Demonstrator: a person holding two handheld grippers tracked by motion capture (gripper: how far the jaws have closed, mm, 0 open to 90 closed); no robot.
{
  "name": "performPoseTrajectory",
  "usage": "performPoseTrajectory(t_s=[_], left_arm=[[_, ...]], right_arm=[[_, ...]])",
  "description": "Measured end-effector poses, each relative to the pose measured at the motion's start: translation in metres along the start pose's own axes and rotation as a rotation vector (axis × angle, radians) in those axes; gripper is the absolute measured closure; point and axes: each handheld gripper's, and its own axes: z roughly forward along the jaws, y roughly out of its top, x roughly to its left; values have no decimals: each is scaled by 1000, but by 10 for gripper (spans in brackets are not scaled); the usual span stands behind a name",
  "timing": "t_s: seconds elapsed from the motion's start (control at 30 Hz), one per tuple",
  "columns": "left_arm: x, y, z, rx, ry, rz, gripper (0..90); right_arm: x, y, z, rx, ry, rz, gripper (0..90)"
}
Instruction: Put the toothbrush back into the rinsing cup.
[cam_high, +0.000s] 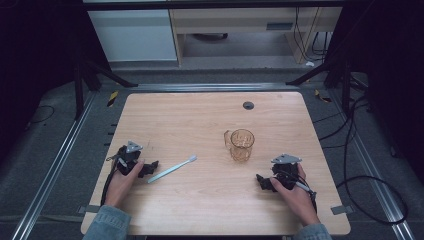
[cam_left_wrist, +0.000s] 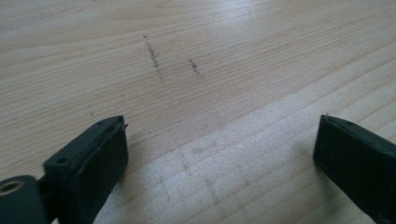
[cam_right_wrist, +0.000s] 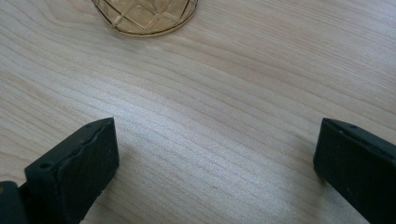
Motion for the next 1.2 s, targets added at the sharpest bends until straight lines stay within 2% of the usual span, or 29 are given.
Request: performPoseTrajectory(t_s=[0.17,0.57,0.73,0.9,0.93,1.2], left_arm=[[0,2,-10,-25,8,0,44],[-8,18,-37,-45,-16,55,54],[-16,28,-47,-18,-38,91,55],[-30,37,-55,22,-59,149,66],[-30,37,-55,22,-59,149,68],[-51,44,-59,79,-76,232,111]], right_arm=[[0,0,0,-1,1,0,4],[0,0,0,-1,3,-1,4],[0,0,0,-2,3,-1,4],[0,0,0,-1,3,-1,4],[0,0,0,-1,2,-1,4],[0,0,0,-2,3,-1,4]])
